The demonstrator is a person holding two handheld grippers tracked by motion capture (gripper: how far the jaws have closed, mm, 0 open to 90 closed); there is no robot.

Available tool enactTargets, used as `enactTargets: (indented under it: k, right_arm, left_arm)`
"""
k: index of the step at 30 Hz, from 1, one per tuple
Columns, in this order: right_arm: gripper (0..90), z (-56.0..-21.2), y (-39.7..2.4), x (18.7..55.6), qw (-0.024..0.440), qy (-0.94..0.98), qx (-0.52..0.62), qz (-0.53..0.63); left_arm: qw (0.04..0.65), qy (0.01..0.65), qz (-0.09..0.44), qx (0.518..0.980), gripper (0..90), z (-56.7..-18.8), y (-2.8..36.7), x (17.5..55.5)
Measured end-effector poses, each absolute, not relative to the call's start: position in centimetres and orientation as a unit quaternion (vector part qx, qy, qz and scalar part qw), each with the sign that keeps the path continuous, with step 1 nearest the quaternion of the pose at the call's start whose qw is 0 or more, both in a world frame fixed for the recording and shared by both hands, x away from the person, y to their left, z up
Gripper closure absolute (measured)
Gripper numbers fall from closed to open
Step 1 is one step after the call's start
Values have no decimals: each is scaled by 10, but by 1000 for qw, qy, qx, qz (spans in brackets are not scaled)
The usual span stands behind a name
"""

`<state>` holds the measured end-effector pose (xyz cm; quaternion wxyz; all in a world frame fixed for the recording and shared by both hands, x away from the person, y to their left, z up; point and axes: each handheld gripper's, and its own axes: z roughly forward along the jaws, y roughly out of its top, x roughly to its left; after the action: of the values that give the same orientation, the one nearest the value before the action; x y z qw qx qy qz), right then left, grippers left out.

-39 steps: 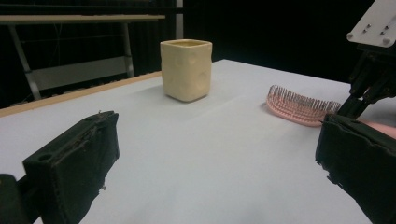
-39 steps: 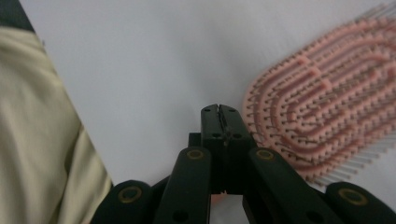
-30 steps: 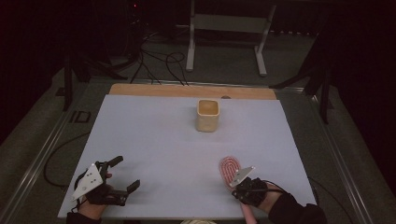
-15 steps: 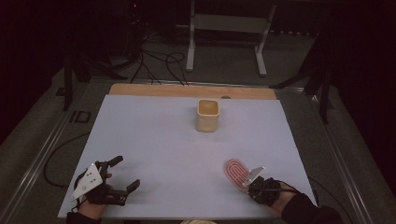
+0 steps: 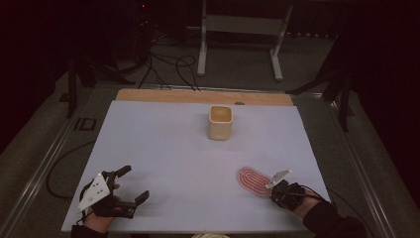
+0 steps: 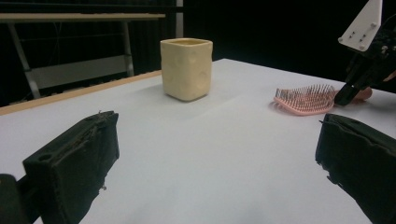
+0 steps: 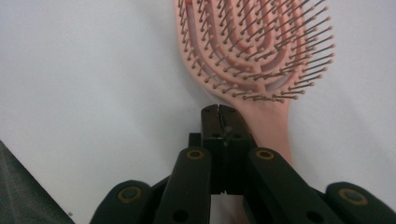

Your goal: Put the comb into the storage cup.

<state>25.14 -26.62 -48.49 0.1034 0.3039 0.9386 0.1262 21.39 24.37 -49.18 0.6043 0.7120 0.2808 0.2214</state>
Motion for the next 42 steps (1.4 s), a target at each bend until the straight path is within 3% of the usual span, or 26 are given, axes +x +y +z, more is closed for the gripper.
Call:
enactTargets:
  k: [20, 24, 29, 31, 32, 37, 42]
  right_arm:
    - [880, -446, -283, 248, 116, 942, 276, 155]
    - [808, -440, -290, 254, 113, 944, 273, 147]
    - [619, -440, -291, 262, 94, 950, 262, 141]
    - [610, -440, -291, 264, 90, 950, 263, 140]
    - [541, -443, -290, 267, 88, 953, 257, 135]
    - [383, -451, -288, 272, 60, 956, 256, 128]
    - [316, -457, -287, 275, 59, 958, 255, 115]
  left_arm:
    - [606, 282, 220, 711, 3, -492, 244, 214]
    - [606, 283, 220, 710, 3, -492, 244, 214]
    - [607, 282, 220, 710, 2, -492, 244, 214]
    - [607, 282, 219, 710, 3, -492, 244, 214]
    - [607, 283, 219, 709, 3, -492, 244, 214]
    - [607, 282, 219, 710, 3, -492, 245, 214]
    - [608, 284, 217, 709, 2, -492, 244, 215]
